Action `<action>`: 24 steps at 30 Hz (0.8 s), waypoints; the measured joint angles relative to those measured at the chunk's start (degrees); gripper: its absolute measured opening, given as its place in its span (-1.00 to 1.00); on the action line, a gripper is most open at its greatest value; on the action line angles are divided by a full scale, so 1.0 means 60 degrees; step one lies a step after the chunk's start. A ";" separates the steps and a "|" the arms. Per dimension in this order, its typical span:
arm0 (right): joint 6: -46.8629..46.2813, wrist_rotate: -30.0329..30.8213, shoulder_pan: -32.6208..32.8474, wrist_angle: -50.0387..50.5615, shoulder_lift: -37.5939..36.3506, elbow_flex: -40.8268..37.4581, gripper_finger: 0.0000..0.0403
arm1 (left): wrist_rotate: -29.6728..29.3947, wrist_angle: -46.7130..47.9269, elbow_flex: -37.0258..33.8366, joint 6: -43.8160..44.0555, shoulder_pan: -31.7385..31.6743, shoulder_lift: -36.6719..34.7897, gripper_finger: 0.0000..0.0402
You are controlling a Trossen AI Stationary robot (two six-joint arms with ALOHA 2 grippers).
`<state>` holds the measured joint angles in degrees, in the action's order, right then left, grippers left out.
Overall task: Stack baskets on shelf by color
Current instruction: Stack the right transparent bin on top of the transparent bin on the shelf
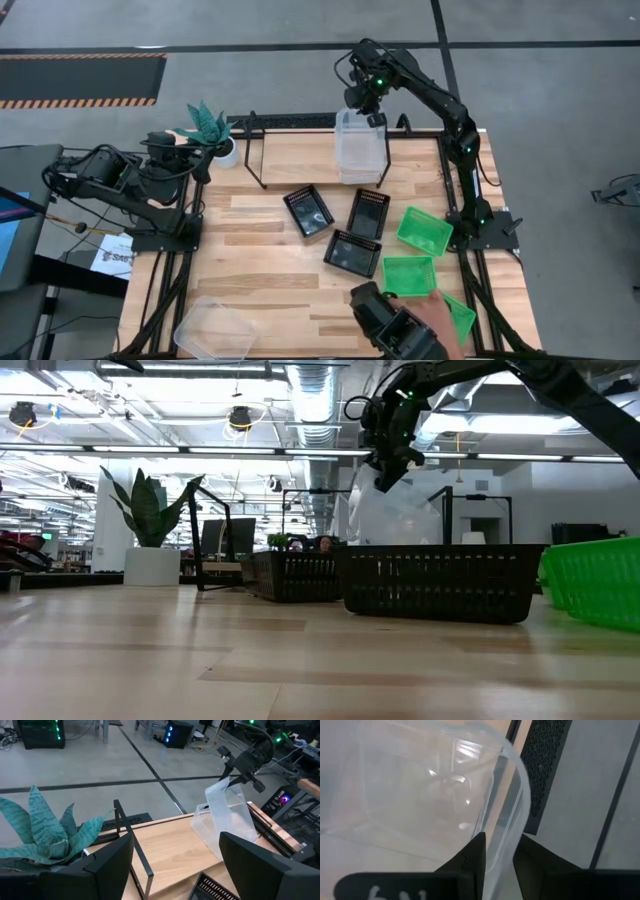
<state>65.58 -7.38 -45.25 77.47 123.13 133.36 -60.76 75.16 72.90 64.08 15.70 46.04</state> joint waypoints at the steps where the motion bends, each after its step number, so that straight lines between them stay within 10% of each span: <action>1: 0.0108 -0.0001 0.0006 0.0000 0.0000 -0.0001 -0.45 | 0.0001 0.0000 0.0000 -0.0008 0.0000 0.0000 0.41; 24: 0.0824 0.0992 0.0433 -0.0531 -0.0004 -0.0004 -0.93 | -0.0002 0.0005 0.0000 -0.0070 0.0000 0.0000 0.41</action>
<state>70.52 -1.43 -42.66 74.28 123.11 133.34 -60.77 75.19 72.90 63.66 15.70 46.04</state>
